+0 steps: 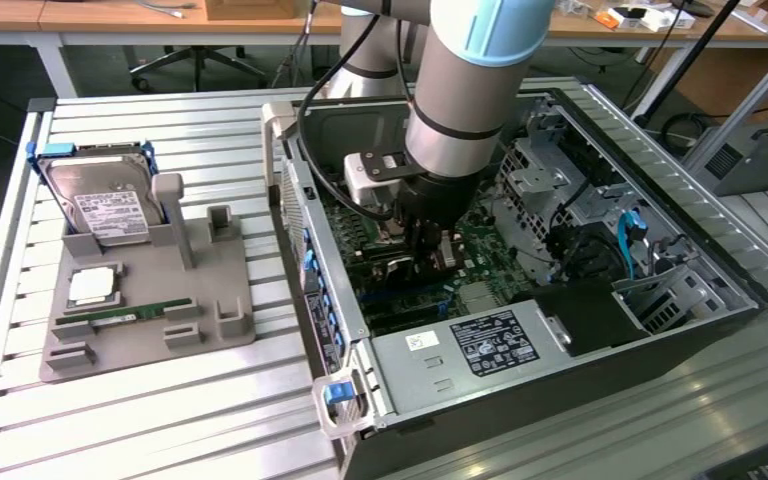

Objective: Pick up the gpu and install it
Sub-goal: 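Insert the gpu into the slot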

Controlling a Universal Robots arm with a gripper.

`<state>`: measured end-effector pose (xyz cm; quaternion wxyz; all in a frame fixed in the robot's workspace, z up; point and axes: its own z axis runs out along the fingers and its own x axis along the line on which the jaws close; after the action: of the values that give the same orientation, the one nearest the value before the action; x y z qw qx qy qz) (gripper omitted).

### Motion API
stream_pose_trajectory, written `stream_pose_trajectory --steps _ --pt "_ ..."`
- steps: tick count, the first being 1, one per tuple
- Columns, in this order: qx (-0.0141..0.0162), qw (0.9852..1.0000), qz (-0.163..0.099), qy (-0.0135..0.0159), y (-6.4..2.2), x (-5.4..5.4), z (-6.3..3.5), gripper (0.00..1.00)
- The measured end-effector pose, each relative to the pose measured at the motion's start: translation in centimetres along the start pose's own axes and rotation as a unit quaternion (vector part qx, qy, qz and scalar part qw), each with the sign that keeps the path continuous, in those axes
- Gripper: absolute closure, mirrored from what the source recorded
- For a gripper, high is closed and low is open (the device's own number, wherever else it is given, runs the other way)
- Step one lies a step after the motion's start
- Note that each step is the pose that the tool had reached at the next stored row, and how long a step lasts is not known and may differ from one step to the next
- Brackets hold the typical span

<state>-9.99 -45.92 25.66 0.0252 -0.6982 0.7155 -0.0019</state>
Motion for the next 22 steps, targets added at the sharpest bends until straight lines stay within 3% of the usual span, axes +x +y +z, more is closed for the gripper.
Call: stream_pose_trajectory --steps 22 --pt "0.0009 0.9996 0.027 0.0012 0.0 0.01 0.16 0.73"
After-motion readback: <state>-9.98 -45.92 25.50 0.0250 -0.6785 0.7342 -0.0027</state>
